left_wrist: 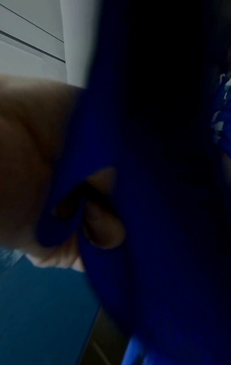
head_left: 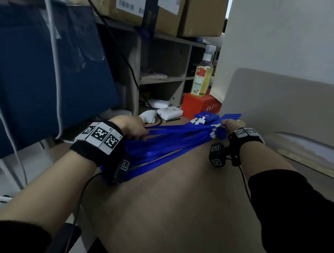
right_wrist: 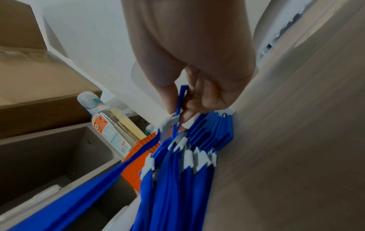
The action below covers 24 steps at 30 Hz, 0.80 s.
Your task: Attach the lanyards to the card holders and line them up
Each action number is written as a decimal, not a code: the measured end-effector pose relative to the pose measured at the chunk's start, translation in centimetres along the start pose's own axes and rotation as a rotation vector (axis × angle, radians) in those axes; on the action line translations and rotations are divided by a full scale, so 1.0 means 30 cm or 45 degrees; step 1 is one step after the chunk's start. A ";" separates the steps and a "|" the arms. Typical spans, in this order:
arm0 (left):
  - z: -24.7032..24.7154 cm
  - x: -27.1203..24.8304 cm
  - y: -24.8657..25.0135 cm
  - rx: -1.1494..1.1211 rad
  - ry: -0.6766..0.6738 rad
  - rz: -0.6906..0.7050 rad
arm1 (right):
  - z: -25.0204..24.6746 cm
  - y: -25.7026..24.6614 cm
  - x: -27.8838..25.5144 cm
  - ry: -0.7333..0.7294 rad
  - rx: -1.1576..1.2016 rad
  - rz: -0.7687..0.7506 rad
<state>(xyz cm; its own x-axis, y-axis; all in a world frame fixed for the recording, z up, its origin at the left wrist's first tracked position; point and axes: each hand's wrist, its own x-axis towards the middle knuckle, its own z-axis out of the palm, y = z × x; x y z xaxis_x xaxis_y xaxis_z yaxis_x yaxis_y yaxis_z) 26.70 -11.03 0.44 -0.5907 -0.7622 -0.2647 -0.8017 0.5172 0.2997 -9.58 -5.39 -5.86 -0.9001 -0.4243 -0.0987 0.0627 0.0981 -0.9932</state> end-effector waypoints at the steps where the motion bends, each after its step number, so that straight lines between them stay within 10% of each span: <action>1: 0.000 0.003 -0.008 0.032 0.000 -0.012 | 0.001 0.014 0.029 -0.015 -0.034 0.006; 24: 0.023 0.038 0.004 0.162 -0.005 -0.006 | -0.026 -0.026 -0.036 -0.068 -1.021 -0.140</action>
<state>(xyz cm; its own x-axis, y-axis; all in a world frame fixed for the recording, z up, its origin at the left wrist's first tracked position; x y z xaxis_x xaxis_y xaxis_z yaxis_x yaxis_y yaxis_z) 25.88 -11.57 -0.47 -0.5869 -0.7634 -0.2696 -0.8095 0.5589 0.1797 -9.01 -4.31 -4.93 -0.8602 -0.5092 -0.0262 -0.3710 0.6603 -0.6529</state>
